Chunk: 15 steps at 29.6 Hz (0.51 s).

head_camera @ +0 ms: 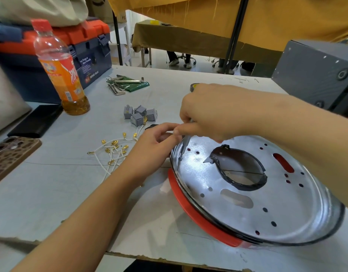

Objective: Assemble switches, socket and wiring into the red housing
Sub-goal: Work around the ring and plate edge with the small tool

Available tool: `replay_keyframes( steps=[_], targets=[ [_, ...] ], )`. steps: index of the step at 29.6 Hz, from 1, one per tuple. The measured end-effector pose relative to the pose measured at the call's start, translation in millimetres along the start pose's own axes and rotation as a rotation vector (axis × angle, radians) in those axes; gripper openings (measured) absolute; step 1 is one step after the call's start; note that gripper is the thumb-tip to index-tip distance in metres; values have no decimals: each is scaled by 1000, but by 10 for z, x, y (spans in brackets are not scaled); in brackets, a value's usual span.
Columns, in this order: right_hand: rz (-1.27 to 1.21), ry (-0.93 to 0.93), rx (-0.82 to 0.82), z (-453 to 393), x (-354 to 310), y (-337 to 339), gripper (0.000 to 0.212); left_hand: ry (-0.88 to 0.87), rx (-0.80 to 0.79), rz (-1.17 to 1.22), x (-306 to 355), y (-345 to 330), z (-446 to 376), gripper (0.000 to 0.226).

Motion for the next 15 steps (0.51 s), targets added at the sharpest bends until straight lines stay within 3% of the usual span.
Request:
replay_keyframes(
  steps=[6,9,15],
  targets=[
    [-156,39,-124,36,-36,-36,4,-8,-14,-4,-1,-2,-17,21],
    [-175,22,-76,21,2,-13,11,-3,-19,-10,-1,-4,-18,20],
    [8,-27,51,10,-13,25,46,-6,-10,3,-13,-2,-6,21]
  ],
)
Point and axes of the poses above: each hand's wrist, its own z-axis away from the middle knuckle, its own y-axis out of the back of the hand, x = y × z, the point moved 7 cm from there along -z, towards the middle knuckle, and after that the axes turned 1 degree about z, right-handed, at the moved point
